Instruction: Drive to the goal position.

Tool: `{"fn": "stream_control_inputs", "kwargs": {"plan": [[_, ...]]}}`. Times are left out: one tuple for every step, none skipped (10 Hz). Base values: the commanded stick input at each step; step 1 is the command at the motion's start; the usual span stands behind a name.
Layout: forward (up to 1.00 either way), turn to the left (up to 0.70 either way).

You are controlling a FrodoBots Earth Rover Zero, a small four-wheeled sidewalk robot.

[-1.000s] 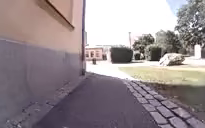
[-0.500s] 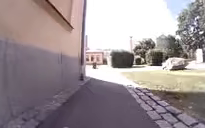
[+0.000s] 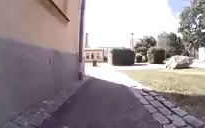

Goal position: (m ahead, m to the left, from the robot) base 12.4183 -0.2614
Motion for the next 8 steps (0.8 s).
{"fn": "stream_control_inputs", "kwargs": {"plan": [[0.85, 0.0], [0.85, 0.0], [0.85, 0.0], [0.85, 0.0], [0.85, 0.0], [0.85, 0.0], [0.85, 0.0], [0.85, 0.0]]}}
